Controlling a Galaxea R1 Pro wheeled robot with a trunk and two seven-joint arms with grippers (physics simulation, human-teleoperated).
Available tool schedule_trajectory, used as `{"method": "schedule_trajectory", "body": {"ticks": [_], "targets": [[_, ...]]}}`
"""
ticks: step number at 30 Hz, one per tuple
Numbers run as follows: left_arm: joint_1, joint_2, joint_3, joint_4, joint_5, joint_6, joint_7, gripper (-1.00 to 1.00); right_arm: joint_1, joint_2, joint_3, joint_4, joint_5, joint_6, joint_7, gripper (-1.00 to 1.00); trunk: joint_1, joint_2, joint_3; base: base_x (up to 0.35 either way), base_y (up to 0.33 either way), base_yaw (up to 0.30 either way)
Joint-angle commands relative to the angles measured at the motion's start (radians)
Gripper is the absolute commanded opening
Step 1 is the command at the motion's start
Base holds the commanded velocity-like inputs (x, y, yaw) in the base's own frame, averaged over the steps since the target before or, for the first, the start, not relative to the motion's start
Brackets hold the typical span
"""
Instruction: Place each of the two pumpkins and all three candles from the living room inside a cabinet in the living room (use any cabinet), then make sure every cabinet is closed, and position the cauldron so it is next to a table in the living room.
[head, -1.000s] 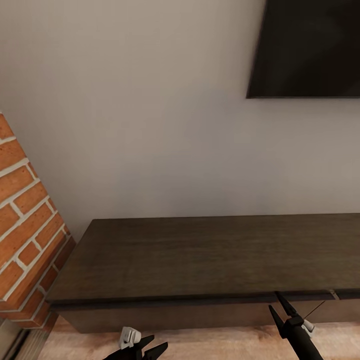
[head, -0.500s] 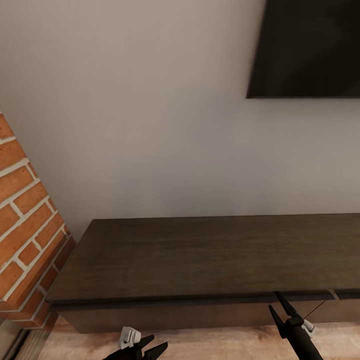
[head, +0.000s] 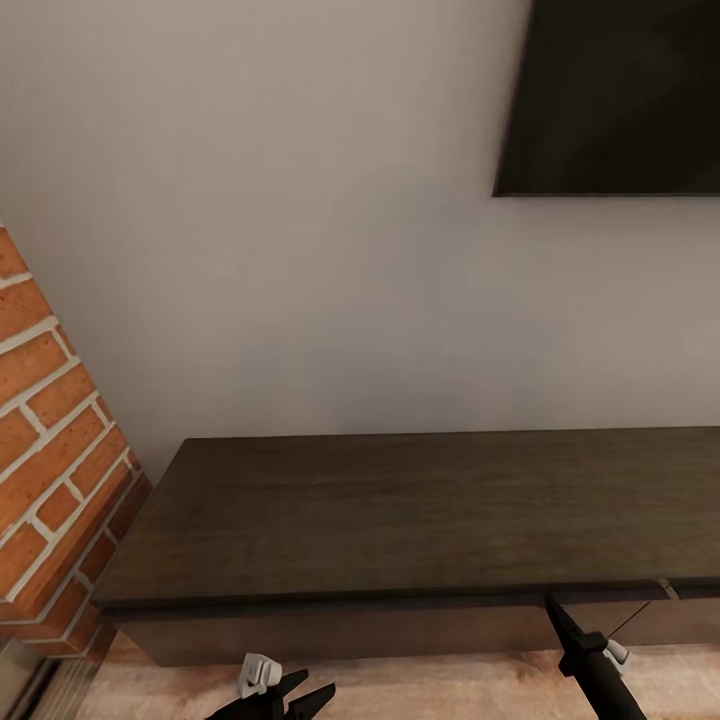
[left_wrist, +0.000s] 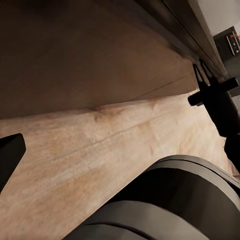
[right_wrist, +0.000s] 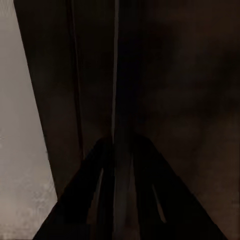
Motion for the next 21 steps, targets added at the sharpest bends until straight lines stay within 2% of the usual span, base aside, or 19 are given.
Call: {"method": "schedule_trajectory", "body": {"ticks": [1,21], "targets": [[-0.001,0.001,-0.002,0.000,0.011,0.008,-0.002,1.00,0.000,0.000,-0.002,0.002,-0.001,0.006,0.000,-1.00,0.000,0.000,-0.001,0.000,0.000,0.000],[-0.001,0.001,-0.002,0.000,0.011,0.008,-0.002,1.00,0.000,0.000,-0.002,0.002,-0.001,0.006,0.002,-1.00,0.000,0.000,-0.001,0.000,0.000,0.000]]}}
